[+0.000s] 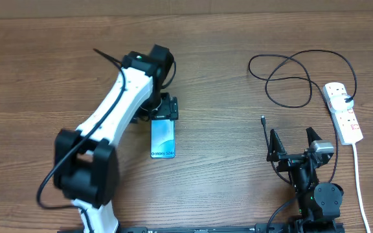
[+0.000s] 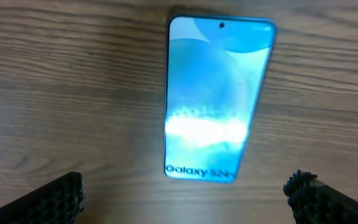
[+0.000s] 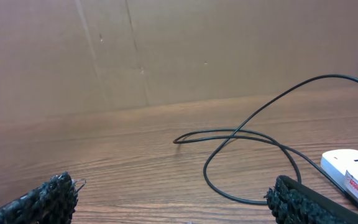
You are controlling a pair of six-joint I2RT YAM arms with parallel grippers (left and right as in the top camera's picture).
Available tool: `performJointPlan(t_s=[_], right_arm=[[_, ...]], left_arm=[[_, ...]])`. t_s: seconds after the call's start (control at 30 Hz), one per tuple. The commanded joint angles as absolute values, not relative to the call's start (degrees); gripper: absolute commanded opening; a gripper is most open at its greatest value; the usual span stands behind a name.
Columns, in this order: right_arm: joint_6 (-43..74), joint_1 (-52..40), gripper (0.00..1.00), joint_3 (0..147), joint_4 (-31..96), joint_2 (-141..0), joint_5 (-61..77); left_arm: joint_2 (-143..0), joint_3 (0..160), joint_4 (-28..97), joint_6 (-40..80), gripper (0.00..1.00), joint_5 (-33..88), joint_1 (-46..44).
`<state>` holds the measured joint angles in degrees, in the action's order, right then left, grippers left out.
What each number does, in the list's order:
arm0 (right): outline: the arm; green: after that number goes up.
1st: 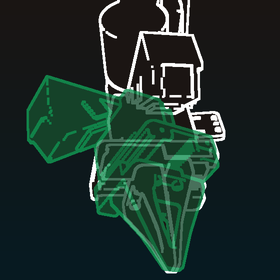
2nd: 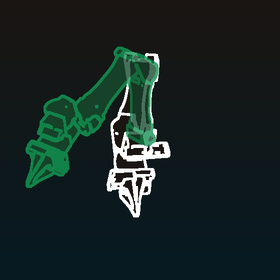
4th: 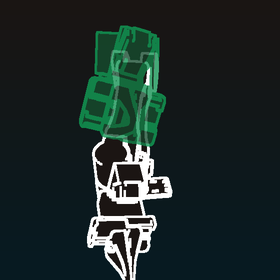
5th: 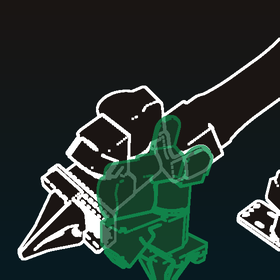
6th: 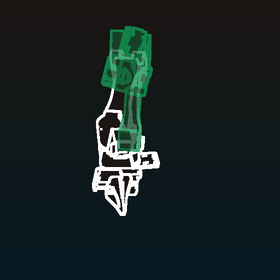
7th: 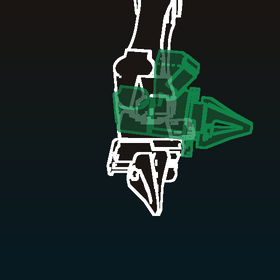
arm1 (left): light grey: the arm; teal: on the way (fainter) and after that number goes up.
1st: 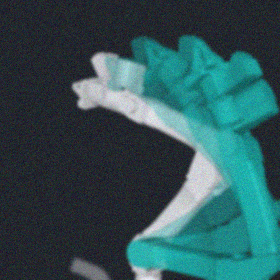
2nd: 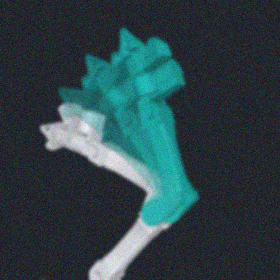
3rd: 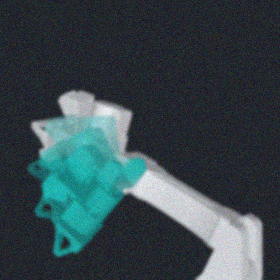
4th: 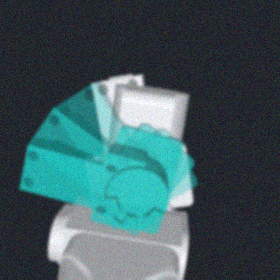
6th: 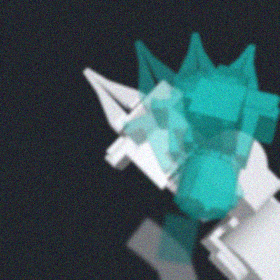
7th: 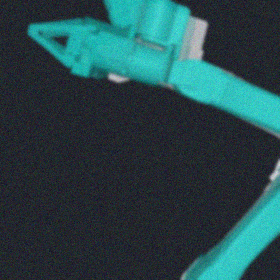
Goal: Plug charger to phone and switch on socket
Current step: 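Move the left gripper over the blue phone and lower onto it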
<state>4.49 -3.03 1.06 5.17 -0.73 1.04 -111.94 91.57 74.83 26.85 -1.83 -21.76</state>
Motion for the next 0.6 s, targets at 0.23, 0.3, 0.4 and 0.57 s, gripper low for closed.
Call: performJointPlan(t_s=[0.23,0.3,0.4,0.57], right_arm=[[4.4,-2.9,1.00,0.4,4.8,-0.2,0.5],[4.4,-2.9,1.00,0.4,4.8,-0.2,0.5],[4.4,-2.9,1.00,0.4,4.8,-0.2,0.5],[4.4,-2.9,1.00,0.4,4.8,-0.2,0.5]], left_arm=[[-120.3,92.6,73.5,25.7,0.99,-3.1,-23.4],[-120.6,92.6,73.0,25.7,0.99,-3.0,-23.4],[-120.6,92.6,72.5,25.7,1.00,-3.0,-23.7],[-120.6,90.7,69.1,25.8,0.99,-3.2,-25.3]])
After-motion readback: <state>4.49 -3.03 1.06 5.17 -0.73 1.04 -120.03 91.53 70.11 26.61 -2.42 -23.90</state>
